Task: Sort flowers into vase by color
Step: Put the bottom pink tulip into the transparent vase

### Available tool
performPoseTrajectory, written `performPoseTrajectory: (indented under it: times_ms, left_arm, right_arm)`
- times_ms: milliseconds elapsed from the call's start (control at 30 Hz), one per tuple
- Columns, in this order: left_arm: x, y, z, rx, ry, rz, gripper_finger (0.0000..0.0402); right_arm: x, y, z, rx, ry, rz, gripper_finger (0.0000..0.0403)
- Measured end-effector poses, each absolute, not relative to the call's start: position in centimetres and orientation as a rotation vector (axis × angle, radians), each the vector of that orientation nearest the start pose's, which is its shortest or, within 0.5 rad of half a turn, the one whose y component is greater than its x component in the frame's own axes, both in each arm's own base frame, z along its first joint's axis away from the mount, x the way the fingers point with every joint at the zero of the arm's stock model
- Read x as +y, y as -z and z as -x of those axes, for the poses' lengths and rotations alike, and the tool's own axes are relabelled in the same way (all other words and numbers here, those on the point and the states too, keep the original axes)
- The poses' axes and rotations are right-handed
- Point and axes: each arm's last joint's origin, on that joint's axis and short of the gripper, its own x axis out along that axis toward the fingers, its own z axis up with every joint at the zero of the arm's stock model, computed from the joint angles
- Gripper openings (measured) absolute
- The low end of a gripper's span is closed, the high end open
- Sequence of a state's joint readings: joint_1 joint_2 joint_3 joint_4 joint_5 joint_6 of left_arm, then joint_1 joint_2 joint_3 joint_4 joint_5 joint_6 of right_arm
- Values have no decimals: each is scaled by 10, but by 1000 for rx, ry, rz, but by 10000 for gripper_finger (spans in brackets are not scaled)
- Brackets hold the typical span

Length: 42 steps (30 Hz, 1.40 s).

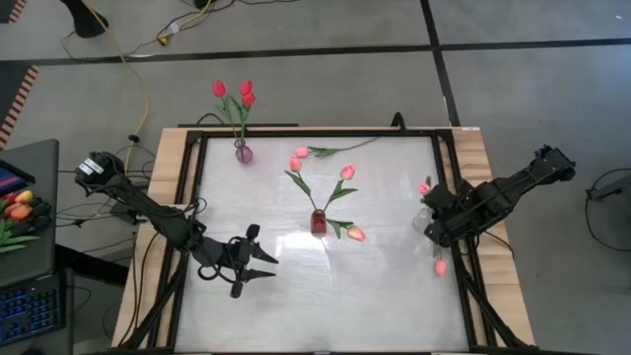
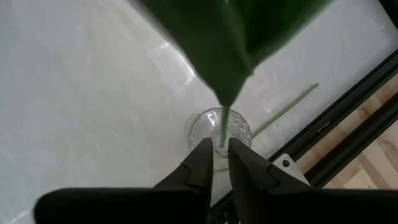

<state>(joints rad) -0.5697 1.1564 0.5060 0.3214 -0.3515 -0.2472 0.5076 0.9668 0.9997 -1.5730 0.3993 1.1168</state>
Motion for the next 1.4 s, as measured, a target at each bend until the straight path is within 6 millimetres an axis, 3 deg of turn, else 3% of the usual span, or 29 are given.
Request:
performPoseTrajectory:
  times_ms: [333, 667, 1033, 1400]
  left_arm:
    - [-118, -212, -203, 337, 170, 87, 139]
    - [-111, -211, -207, 344, 164, 78, 139]
    - [-106, -210, -209, 365, 169, 81, 139]
    - [-98, -202, -209, 449, 130, 46, 139]
  right_arm:
    - [49, -293, -105, 1294, 563, -283, 154]
    - [51, -296, -105, 1361, 470, -280, 141]
    - [43, -358, -107, 1176, 352, -384, 86]
    - [28, -404, -99, 998, 317, -415, 30]
